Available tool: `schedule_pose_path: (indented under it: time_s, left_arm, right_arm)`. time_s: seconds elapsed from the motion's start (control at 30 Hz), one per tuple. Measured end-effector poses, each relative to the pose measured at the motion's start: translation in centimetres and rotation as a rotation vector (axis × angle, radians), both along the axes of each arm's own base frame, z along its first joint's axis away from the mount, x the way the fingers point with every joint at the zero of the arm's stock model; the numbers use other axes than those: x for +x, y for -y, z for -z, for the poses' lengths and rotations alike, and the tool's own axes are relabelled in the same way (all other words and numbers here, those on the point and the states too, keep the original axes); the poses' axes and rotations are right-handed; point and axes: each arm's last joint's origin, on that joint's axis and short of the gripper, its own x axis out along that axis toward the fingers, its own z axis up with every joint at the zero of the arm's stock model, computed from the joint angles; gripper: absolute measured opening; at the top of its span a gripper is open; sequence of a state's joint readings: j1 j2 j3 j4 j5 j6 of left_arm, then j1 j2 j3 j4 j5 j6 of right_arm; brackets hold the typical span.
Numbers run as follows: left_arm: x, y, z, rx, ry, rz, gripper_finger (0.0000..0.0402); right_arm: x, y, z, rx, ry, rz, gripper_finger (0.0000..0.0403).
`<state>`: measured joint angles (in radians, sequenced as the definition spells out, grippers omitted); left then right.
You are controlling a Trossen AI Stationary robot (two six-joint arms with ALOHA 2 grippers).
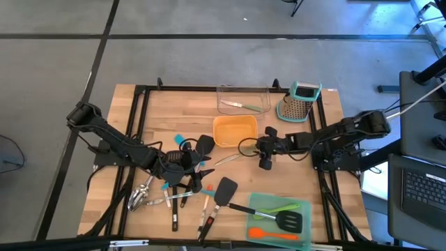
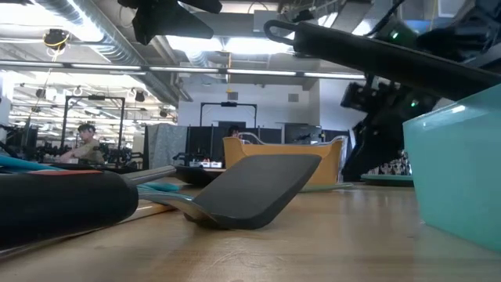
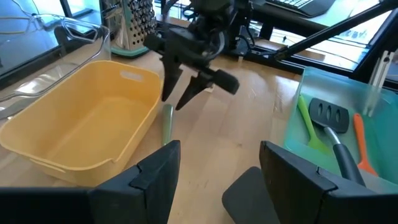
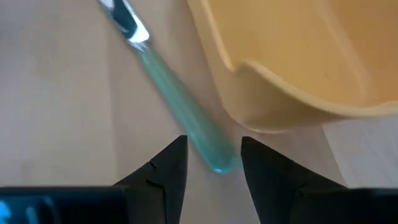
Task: Pick & Place Kitchen Items
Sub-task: Put the green knife into the transparent bin
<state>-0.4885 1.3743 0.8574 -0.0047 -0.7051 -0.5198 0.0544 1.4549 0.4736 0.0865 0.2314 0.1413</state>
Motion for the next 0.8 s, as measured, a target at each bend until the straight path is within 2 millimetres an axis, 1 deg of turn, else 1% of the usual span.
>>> schedule_pose_path:
  time_s: [0.13,0.27,0.63,0.73,0.8]
  left_arm:
    - [0.0,0.0,0.0,-0.004,-0.002,0.009,0.0214]
    - [0.0,0.0,0.0,-0.005,-0.003,0.009,0.0214]
    - [0.0,0.0,0.0,-0.005,-0.002,0.009,0.0214]
    - [0.0,0.0,0.0,-0.005,-0.002,0.010,0.0214]
    - [0.0,0.0,0.0,-0.007,-0.003,0.013,0.0214]
  right_arm:
    - [0.1,0.6,1.1,0.025,-0.052,0.001,0.0152]
    - [0.4,0.8,1.7,0.032,-0.063,-0.010,0.0152]
    - [0.6,0.8,1.8,0.025,-0.057,-0.042,0.0150]
    - [0.5,0.8,1.9,0.036,-0.070,-0.050,0.0139]
    - [0.5,0.7,2.1,0.043,-0.076,-0.055,0.0122]
